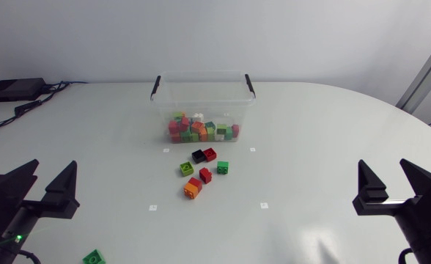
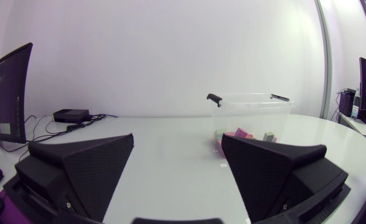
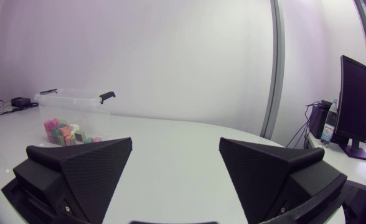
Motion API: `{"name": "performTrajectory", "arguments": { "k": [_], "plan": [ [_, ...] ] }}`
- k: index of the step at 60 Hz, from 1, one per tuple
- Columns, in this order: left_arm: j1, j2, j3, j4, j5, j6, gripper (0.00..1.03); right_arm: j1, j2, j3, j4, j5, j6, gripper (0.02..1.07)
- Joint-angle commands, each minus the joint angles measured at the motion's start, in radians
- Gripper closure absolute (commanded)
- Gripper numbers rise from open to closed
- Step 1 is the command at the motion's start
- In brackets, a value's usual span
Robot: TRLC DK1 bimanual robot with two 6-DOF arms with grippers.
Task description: Place the duplo bricks in the container
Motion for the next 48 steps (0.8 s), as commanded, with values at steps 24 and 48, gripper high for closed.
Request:
{"name": "performTrajectory", "arguments": {
  "k": [24, 48],
  "plan": [
    [-0.013, -0.007, -0.019, 0.007, 0.001, -0.023, 0.05, 0.007, -0.005, -0.017, -0.009, -0.003, 0.013, 0.06],
    [-0.015, -0.007, 0.031, -0.011, 0.001, -0.020, 0.05, 0.002, -0.007, -0.020, 0.022, 0.008, 0.014, 0.06]
  ]
}}
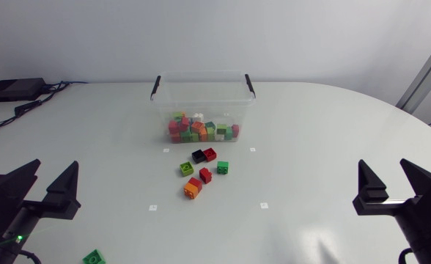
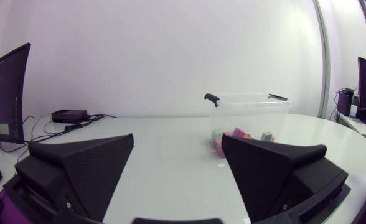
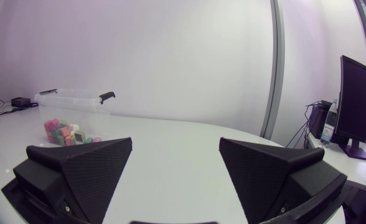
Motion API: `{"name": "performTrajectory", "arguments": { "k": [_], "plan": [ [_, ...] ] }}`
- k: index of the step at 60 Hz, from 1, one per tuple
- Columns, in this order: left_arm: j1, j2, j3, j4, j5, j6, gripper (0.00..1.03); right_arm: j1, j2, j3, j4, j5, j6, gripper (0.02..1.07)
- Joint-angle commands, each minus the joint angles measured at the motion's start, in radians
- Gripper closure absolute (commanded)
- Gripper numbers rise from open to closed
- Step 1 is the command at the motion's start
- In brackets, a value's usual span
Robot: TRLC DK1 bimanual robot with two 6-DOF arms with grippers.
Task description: Place the duplo bricks in the container
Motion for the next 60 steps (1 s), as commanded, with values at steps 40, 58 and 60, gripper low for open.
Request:
{"name": "performTrajectory", "arguments": {
  "k": [40, 58, 60],
  "plan": [
    [-0.209, 0.670, 0.555, -0.311, -0.181, 0.123, 0.07, 0.022, 0.184, 0.090, 0.123, 0.004, 0.010, 0.07],
    [-0.253, 1.007, 0.736, -0.612, -0.141, 0.290, 0.07, 0.041, 0.386, 0.185, 0.117, 0.006, 0.011, 0.07],
    [-0.258, 1.030, 0.741, -0.635, -0.140, 0.311, 0.07, 0.048, 0.398, 0.193, 0.114, 0.007, 0.011, 0.07]
  ]
}}
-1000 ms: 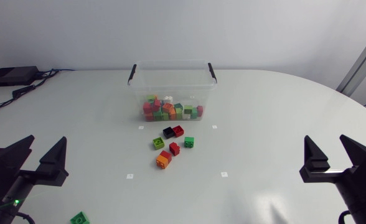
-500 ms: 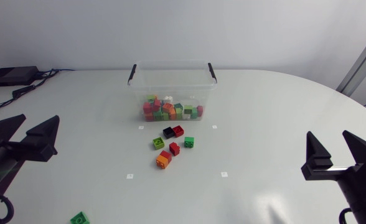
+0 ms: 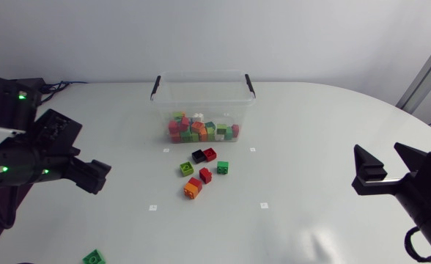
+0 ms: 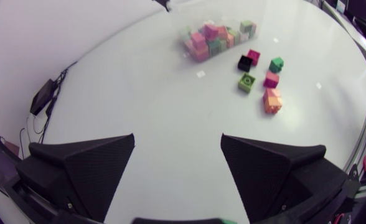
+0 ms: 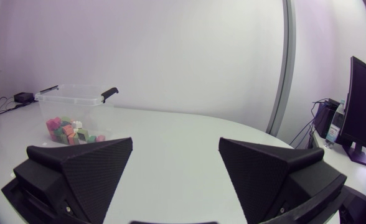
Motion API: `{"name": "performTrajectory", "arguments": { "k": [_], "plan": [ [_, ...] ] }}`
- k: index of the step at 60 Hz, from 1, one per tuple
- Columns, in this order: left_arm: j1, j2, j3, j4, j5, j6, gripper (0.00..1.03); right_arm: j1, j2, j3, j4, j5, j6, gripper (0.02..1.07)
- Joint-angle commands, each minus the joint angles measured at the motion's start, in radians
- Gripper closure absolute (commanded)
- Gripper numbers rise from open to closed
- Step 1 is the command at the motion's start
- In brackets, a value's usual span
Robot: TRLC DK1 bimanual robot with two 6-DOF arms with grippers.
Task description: Place the duplo bricks in the container
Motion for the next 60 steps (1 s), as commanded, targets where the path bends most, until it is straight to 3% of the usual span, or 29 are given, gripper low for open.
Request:
{"name": "performTrajectory", "arguments": {
  "k": [1, 13, 29, 50, 60],
  "plan": [
    [-0.013, 0.075, 0.042, -0.060, 0.010, 0.060, 0.07, 0.017, 0.041, 0.042, 0.005, 0.004, 0.011, 0.07],
    [-0.022, 0.210, 0.067, -0.209, 0.025, 0.150, 0.07, 0.072, 0.132, 0.089, -0.027, 0.010, 0.011, 0.07],
    [-0.074, 0.295, 0.050, -0.402, 0.042, 0.183, 0.07, 0.115, 0.348, 0.192, -0.098, 0.010, 0.011, 0.07],
    [-0.102, 0.395, -0.065, -0.398, 0.040, 0.178, 0.13, 0.181, 0.600, 0.368, -0.297, -0.022, -0.036, 0.07],
    [-0.100, 0.436, -0.083, -0.370, 0.040, 0.161, 0.28, 0.224, 0.652, 0.422, -0.339, -0.022, -0.050, 0.07]
  ]
}}
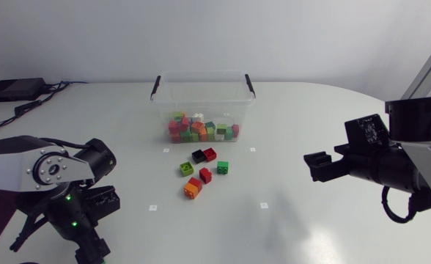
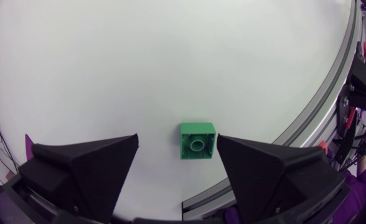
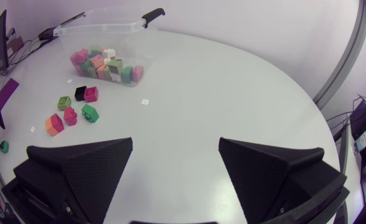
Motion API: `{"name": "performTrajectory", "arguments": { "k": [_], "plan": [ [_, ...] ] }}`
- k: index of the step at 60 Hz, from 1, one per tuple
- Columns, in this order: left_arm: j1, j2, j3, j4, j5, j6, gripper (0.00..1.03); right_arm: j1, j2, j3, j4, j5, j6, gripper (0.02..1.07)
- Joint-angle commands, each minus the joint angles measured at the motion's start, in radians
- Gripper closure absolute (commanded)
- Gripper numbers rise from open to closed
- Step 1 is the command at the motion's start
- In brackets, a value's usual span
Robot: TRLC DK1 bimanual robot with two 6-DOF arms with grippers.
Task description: Place the duplo bricks in the container
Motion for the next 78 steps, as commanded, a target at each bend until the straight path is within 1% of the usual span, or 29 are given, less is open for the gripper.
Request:
{"name": "performTrajectory", "arguments": {
  "k": [1, 7, 8, 11, 14, 15, 23, 34, 38, 42, 45, 46, 47, 48, 49, 56, 60, 65, 76, 78],
  "plan": [
    [-0.002, 0.042, -0.024, 0.007, 0.004, -0.008, 0.31, 0.025, 0.036, 0.043, -0.020, 0.001, -0.026, 0.07],
    [-0.002, 0.077, -0.025, 0.017, 0.004, -0.024, 0.38, 0.041, 0.080, 0.065, -0.025, 0.007, -0.052, 0.07],
    [-0.002, 0.091, -0.027, 0.019, 0.004, -0.027, 0.42, 0.049, 0.088, 0.068, -0.026, 0.012, -0.064, 0.07],
    [0.000, 0.111, -0.025, 0.022, 0.004, -0.030, 0.48, 0.066, 0.112, 0.082, -0.035, 0.028, -0.095, 0.07],
    [0.000, 0.121, -0.027, 0.023, 0.004, -0.031, 0.56, 0.071, 0.148, 0.106, -0.046, 0.033, -0.095, 0.07],
    [-0.002, 0.123, -0.027, 0.023, 0.004, -0.031, 0.57, 0.071, 0.163, 0.115, -0.051, 0.033, -0.095, 0.07],
    [-0.012, 0.134, -0.024, 0.020, 0.004, -0.033, 0.61, 0.083, 0.263, 0.171, -0.071, 0.033, -0.117, 0.07],
    [-0.043, 0.106, -0.002, 0.017, 0.004, -0.047, 0.61, 0.120, 0.277, 0.181, -0.069, 0.033, -0.144, 0.07],
    [-0.037, 0.095, 0.030, 0.007, 0.004, -0.050, 0.59, 0.129, 0.281, 0.180, -0.069, 0.033, -0.153, 0.07],
    [-0.029, 0.077, 0.059, -0.018, 0.004, -0.048, 0.47, 0.137, 0.286, 0.175, -0.069, 0.033, -0.170, 0.07],
    [-0.020, 0.061, 0.073, -0.024, 0.004, -0.043, 0.31, 0.140, 0.289, 0.172, -0.069, 0.033, -0.172, 0.07],
    [-0.020, 0.060, 0.075, -0.026, 0.004, -0.043, 0.28, 0.140, 0.289, 0.171, -0.069, 0.033, -0.172, 0.07],
    [-0.017, 0.058, 0.078, -0.027, 0.002, -0.043, 0.22, 0.141, 0.290, 0.171, -0.069, 0.033, -0.173, 0.07],
    [-0.015, 0.058, 0.081, -0.029, 0.002, -0.042, 0.18, 0.141, 0.292, 0.169, -0.069, 0.033, -0.175, 0.07],
    [-0.014, 0.057, 0.082, -0.029, 0.002, -0.042, 0.17, 0.143, 0.292, 0.168, -0.069, 0.033, -0.175, 0.07],
    [-0.019, 0.040, 0.082, -0.064, 0.004, -0.042, 0.17, 0.143, 0.295, 0.169, -0.068, 0.033, -0.175, 0.07],
    [-0.042, 0.025, 0.075, -0.095, 0.004, -0.048, 0.17, 0.144, 0.295, 0.177, -0.068, 0.033, -0.173, 0.07],
    [-0.055, 0.026, 0.061, -0.105, 0.004, -0.059, 0.17, 0.144, 0.295, 0.185, -0.068, 0.035, -0.173, 0.07],
    [-0.058, 0.085, 0.033, -0.079, 0.004, -0.068, 0.18, 0.156, 0.295, 0.197, -0.069, 0.038, -0.170, 0.07],
    [-0.055, 0.104, 0.027, -0.069, 0.004, -0.066, 0.21, 0.158, 0.295, 0.198, -0.069, 0.041, -0.169, 0.07]
  ]
}}
